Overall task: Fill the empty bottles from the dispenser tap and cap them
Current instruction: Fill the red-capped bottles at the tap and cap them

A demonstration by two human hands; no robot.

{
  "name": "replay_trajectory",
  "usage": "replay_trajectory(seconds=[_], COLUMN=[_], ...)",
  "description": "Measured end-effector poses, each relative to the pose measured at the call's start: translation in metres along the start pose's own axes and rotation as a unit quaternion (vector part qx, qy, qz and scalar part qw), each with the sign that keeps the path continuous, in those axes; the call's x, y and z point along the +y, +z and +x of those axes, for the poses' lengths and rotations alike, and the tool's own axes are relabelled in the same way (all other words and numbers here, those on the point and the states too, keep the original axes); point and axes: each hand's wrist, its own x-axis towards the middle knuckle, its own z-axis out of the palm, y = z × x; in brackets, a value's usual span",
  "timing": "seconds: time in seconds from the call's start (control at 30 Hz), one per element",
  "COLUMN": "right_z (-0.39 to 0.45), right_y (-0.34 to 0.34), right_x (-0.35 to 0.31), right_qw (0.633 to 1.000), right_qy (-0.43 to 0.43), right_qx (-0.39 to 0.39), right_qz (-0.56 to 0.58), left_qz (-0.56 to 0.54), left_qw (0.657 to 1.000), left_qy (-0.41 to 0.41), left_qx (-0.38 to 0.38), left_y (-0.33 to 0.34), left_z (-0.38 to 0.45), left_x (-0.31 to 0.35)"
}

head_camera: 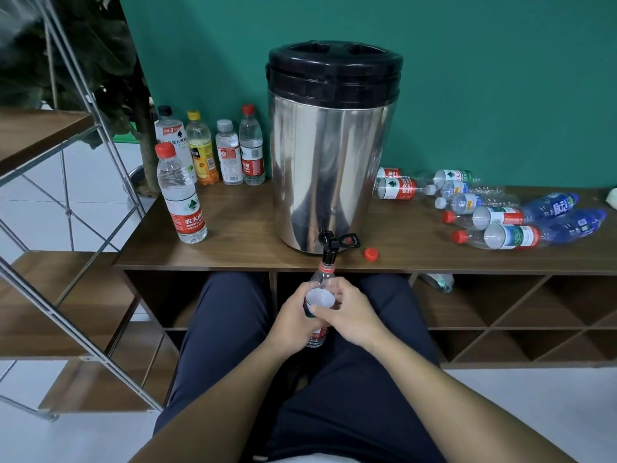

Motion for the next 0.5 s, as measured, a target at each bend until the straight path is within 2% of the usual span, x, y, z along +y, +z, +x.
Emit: replay_trajectory(seconds=[0.5], right_z=[0.001], right_y=[0.018], right_x=[0.018], right_qw=[0.997], right_qy=[-0.033], right_qx=[0.052], right_qz=[0.052], left_qz=[0.056], left_qw=[0.998], left_qy=[-0.01], left_qx=[0.011], left_y=[-0.005], left_z=[-0.003], left_x=[-0.007])
